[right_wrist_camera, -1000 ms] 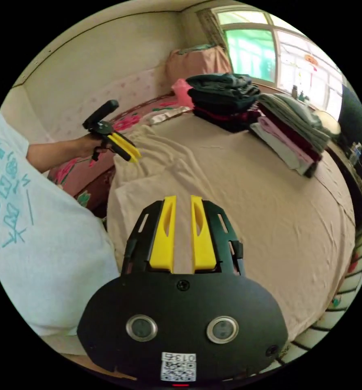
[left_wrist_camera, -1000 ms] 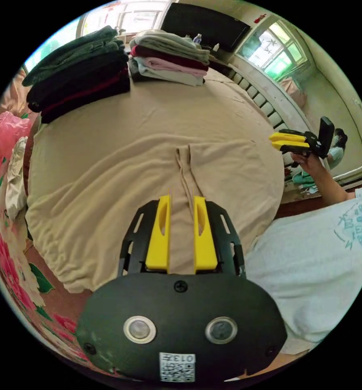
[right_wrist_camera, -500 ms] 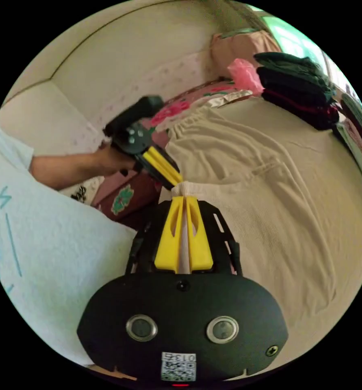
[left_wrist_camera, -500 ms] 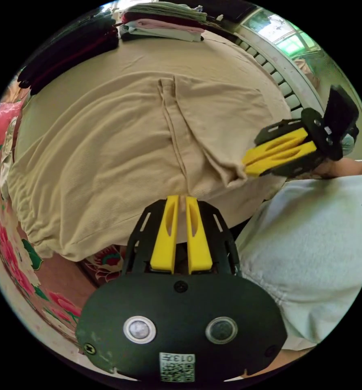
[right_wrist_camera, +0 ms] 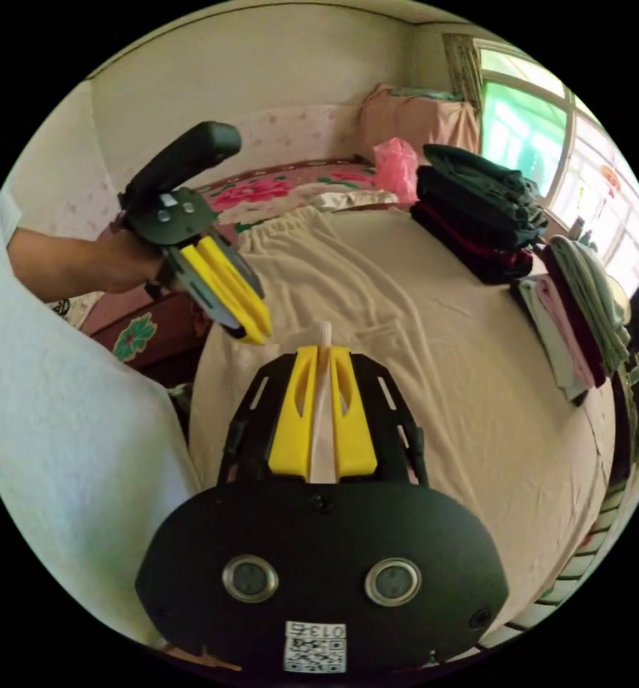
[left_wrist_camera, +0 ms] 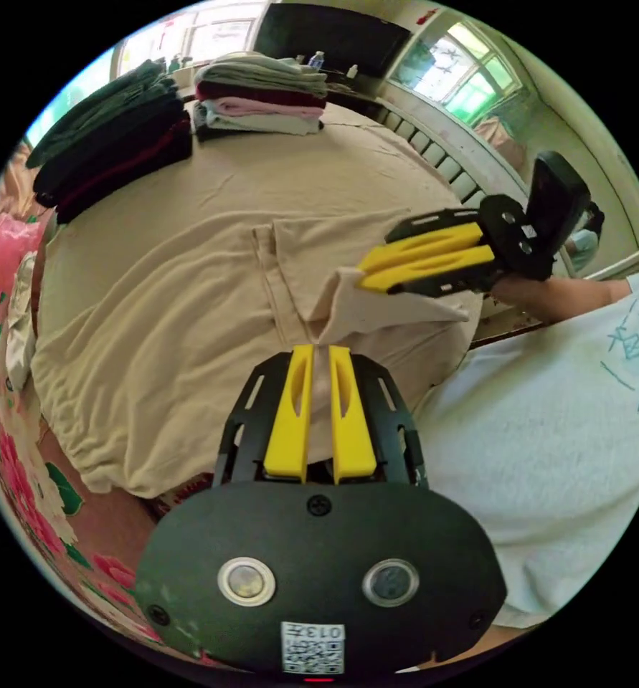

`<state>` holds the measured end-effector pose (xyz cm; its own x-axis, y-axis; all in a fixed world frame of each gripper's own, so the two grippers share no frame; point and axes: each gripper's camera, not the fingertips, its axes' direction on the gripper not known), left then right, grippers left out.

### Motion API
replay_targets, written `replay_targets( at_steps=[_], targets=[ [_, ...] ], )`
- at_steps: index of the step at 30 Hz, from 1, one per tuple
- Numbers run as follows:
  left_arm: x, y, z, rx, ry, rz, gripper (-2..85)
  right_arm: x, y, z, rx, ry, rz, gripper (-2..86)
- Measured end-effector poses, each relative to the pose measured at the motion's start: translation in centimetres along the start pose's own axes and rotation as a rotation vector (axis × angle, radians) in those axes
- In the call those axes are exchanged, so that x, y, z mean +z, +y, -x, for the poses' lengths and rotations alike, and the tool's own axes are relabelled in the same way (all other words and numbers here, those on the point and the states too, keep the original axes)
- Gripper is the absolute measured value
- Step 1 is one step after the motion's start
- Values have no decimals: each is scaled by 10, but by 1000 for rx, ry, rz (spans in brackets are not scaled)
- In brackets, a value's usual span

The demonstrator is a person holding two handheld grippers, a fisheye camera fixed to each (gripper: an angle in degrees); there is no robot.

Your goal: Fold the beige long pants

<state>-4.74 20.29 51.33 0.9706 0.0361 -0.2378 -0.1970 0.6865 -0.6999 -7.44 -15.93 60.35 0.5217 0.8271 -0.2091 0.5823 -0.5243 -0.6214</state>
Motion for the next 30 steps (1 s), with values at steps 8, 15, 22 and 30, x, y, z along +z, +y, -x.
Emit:
replay_targets(
  at_steps=[8,15,22,30],
  targets=[
    [-9,-15,-33,89,-161,-117,22,-4,-41,-15,-53,-164,-40,17],
    [-1,10,7,-11,-13,-80,85,4,-13,-27,196,-35,48,67],
    [17,-48,-3,210,-55,-71,60,44,-6,-1,207,-188,228,25],
    [55,-115,18,188,-83,38,46,71,-30,116,-189,14,270,11]
  ],
)
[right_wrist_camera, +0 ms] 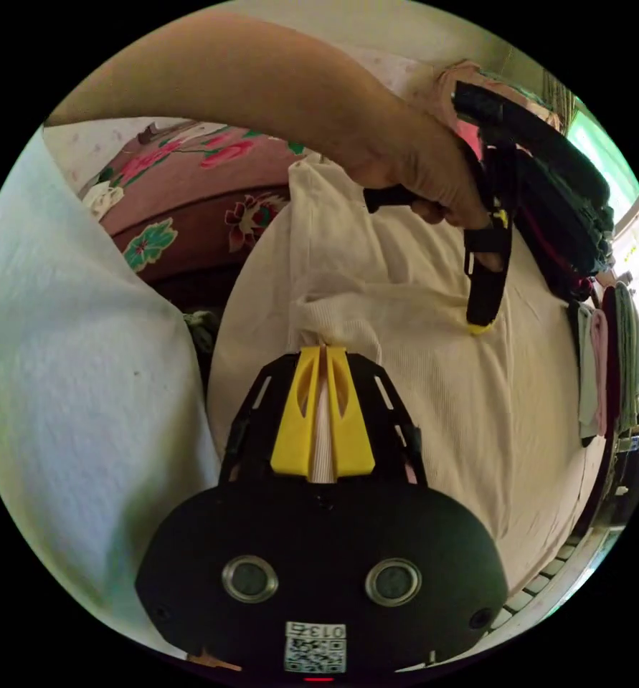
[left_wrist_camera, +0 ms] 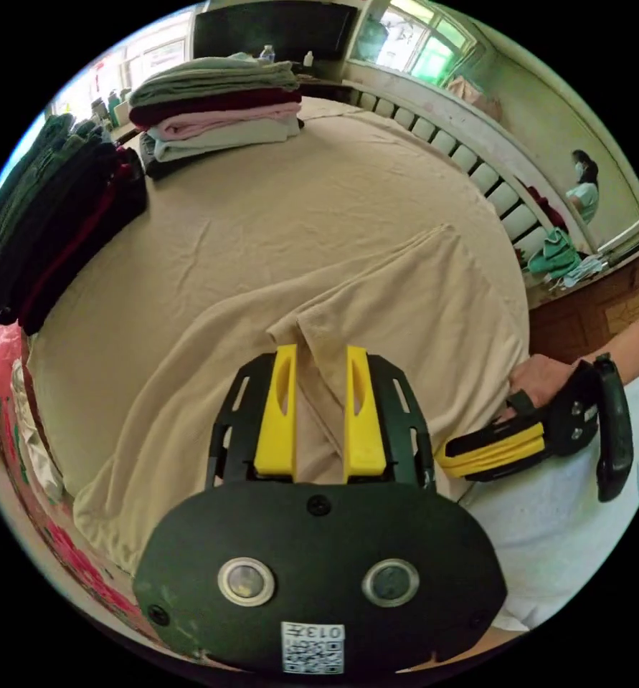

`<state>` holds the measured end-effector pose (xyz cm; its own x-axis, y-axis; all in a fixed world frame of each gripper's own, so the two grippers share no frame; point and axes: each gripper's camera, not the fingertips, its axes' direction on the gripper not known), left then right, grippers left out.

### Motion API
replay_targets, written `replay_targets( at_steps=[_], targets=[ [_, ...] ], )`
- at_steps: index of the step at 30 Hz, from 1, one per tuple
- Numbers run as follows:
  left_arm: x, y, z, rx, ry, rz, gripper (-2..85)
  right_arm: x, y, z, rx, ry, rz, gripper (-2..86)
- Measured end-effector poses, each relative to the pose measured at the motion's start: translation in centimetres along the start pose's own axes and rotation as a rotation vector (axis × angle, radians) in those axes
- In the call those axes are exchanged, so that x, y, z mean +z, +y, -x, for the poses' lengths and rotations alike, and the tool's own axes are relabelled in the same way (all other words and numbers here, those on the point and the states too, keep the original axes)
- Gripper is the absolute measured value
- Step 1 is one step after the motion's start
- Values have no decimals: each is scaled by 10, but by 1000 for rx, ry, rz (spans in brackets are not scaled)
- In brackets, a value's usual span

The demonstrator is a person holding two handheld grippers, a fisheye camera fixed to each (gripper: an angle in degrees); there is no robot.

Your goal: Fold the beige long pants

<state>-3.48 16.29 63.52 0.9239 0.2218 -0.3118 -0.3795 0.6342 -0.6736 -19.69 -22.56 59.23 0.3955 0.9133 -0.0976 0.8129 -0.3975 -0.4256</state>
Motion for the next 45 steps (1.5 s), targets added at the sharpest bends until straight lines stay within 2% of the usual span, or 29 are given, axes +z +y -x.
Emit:
replay_targets(
  at_steps=[4,8,10,14,17,20,23,25,28,31,32,36,40,43,45],
  targets=[
    [0,-16,-17,77,-80,45,24,-9,-10,6,56,-1,10,9],
    [-29,-16,-21,96,-104,-9,21,-38,-12,34,-5,152,-105,11],
    [-26,-14,-7,56,-120,-10,24,-33,-19,44,-42,158,-123,14],
    [11,-7,16,-17,-40,91,37,2,-40,60,-134,171,-18,31],
    [1,10,28,-134,-15,9,51,-14,-42,68,-146,197,-48,61],
    [-34,31,18,-148,-112,-146,46,-51,-33,72,-108,256,-143,62],
    [-46,47,-15,-34,-9,-223,16,-85,-4,54,87,358,-231,50],
    [-22,53,-49,94,81,-140,5,-89,19,31,258,428,-209,30],
    [18,62,-79,169,-46,7,0,-73,54,-21,472,429,-50,10],
    [48,70,-84,174,-62,70,-3,-54,85,-67,656,460,1,3],
    [49,73,-84,174,-64,39,-3,-39,95,-85,702,426,65,2],
    [47,84,-67,7,-16,47,-3,-33,107,-110,723,269,79,0],
    [16,107,-85,30,-161,-74,-2,-84,105,-97,674,323,-105,-1],
    [44,116,-93,55,-198,47,-2,-74,97,-83,556,250,-130,0],
    [61,125,-88,16,-193,61,-1,-47,91,-81,496,253,-49,1]
  ],
)
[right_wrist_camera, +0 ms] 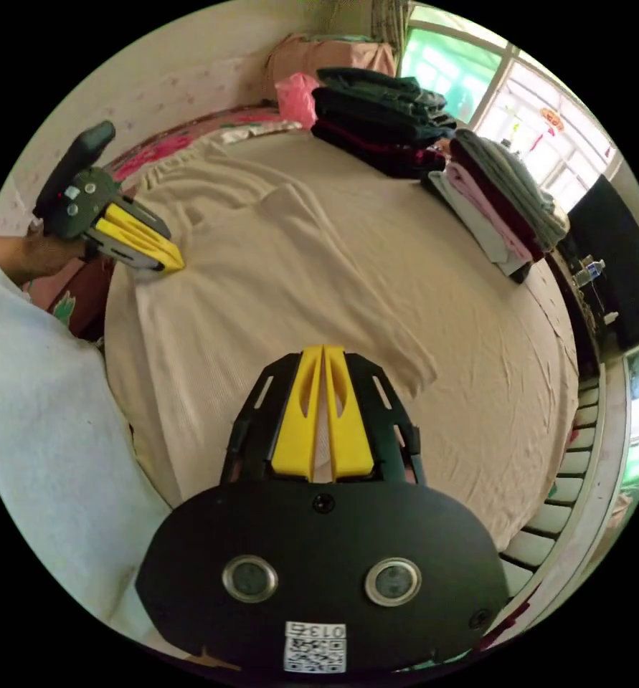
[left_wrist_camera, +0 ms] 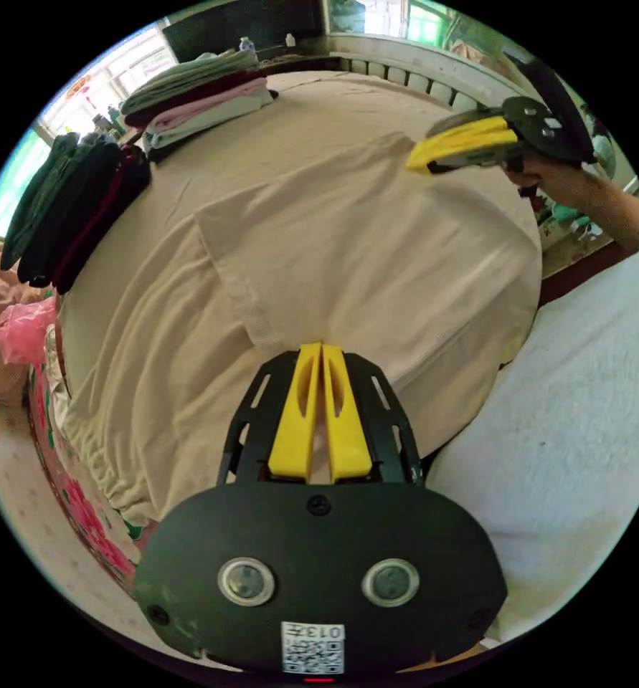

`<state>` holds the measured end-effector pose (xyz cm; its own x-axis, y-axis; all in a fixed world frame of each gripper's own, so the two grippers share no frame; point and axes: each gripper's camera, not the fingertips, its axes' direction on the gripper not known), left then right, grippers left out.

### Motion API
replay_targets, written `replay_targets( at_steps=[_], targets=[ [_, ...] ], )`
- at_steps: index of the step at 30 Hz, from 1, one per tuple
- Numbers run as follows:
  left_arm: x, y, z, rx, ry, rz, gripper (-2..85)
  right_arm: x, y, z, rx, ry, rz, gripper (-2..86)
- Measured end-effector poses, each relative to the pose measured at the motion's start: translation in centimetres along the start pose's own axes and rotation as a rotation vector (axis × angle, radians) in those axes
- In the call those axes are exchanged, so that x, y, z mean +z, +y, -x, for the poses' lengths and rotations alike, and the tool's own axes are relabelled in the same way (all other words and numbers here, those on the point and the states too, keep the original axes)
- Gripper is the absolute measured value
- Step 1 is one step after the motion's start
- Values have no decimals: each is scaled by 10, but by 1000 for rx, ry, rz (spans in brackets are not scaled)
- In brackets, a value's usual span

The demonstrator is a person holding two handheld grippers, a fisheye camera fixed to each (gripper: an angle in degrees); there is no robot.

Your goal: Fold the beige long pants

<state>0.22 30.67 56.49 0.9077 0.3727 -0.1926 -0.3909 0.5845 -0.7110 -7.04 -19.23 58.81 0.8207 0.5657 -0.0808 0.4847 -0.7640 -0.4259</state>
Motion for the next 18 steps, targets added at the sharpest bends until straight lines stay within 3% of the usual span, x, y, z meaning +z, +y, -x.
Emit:
replay_targets(
  at_steps=[2,6,8,11,13,18],
  targets=[
    [1,10,9,-52,39,-49,0,37,-2,0,-41,-22,120,2],
    [-16,46,37,-227,56,-79,14,10,-25,-26,-25,-105,46,9],
    [-38,88,61,-409,-20,-203,44,-19,-51,-36,-49,-114,-113,24],
    [-51,187,117,-850,-53,-380,157,-14,-105,-36,-137,-220,-161,62],
    [-34,262,158,-1062,126,-494,179,-3,-147,-29,-190,-319,-168,73],
    [15,346,204,-1227,282,-542,260,33,-272,25,-413,-424,-174,85]
  ],
)
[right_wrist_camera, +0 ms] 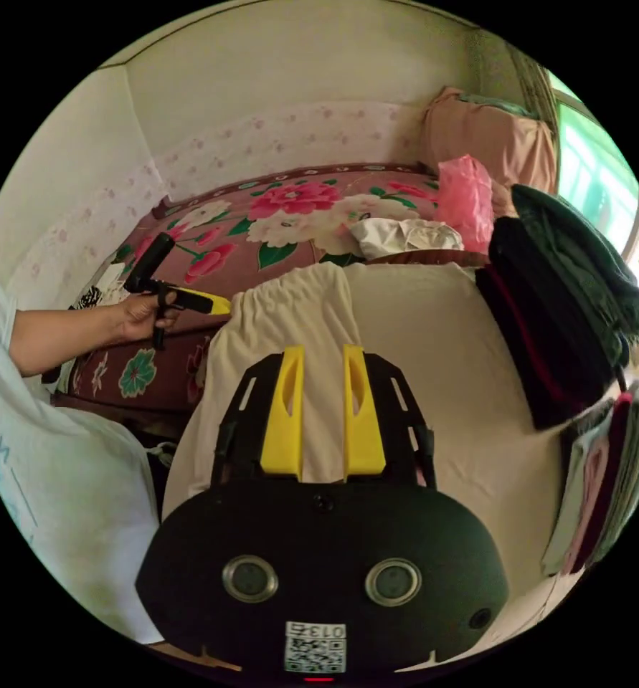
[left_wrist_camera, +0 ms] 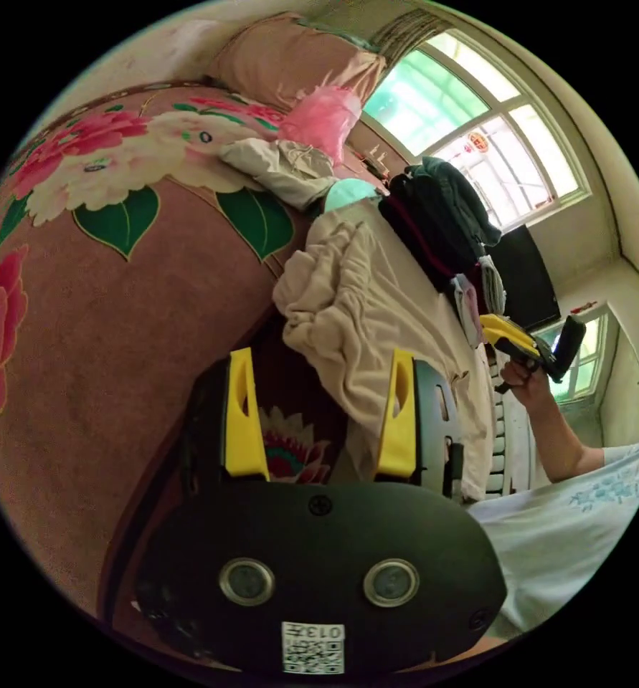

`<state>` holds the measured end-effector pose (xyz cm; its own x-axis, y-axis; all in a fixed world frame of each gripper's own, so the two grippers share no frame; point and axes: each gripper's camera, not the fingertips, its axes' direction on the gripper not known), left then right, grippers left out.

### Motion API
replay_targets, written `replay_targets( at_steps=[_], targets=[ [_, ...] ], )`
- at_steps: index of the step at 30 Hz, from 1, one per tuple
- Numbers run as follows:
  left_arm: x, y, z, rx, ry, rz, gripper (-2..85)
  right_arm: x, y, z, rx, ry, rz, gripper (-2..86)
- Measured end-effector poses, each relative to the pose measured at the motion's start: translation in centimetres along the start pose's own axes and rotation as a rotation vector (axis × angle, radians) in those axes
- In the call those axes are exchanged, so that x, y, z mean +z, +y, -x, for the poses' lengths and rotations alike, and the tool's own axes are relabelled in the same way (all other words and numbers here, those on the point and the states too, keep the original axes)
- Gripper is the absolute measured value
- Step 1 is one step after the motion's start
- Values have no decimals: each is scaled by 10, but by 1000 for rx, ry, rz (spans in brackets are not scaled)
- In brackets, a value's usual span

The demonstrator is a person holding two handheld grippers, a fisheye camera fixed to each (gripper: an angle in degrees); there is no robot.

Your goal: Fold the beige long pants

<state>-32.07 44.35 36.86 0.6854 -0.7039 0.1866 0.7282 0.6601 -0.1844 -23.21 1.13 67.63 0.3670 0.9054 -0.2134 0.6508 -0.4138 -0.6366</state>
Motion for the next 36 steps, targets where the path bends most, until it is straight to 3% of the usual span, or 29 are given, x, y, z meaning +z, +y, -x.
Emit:
replay_targets(
  at_steps=[6,12,15,18,24,29,32,36],
  targets=[
    [38,-16,61,-74,251,81,246,102,-114,-32,-101,-48,169,98],
    [58,-23,75,-64,424,123,137,172,-155,-57,-98,-143,358,94],
    [52,-20,68,-69,406,116,108,175,-159,-70,-56,-196,417,63],
    [31,-17,46,-48,346,93,99,148,-150,-67,-120,-186,353,49],
    [-42,-8,-93,327,188,19,97,21,-93,-69,-170,-175,16,46],
    [-58,25,-239,743,244,9,93,-122,36,-84,-118,-108,-251,52],
    [-32,57,-318,980,285,58,91,-172,134,-81,-47,8,-260,52],
    [41,110,-409,1236,354,263,89,-191,255,-73,164,113,-193,52]
  ],
)
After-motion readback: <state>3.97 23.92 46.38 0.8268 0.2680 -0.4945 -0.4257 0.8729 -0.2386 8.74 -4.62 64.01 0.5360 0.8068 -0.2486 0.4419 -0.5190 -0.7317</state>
